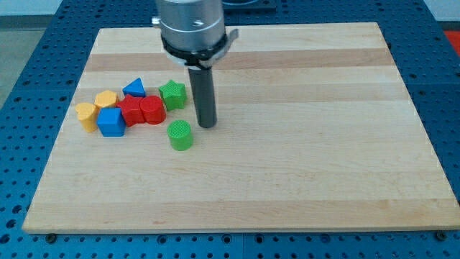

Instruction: Move green circle at bottom right to red circle

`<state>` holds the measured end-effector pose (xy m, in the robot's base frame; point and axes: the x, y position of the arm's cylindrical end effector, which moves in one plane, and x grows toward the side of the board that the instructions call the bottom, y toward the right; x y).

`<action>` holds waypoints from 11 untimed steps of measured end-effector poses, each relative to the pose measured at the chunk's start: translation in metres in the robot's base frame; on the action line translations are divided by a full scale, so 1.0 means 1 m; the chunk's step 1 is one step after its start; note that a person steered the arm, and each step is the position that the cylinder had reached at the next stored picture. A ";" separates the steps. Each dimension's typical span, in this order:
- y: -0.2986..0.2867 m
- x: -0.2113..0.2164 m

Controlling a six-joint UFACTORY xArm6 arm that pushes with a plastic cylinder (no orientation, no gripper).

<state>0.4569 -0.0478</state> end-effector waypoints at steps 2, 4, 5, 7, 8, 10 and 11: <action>-0.007 0.046; -0.055 0.039; -0.072 0.039; -0.080 0.039; -0.080 0.040; -0.080 0.064; -0.079 0.060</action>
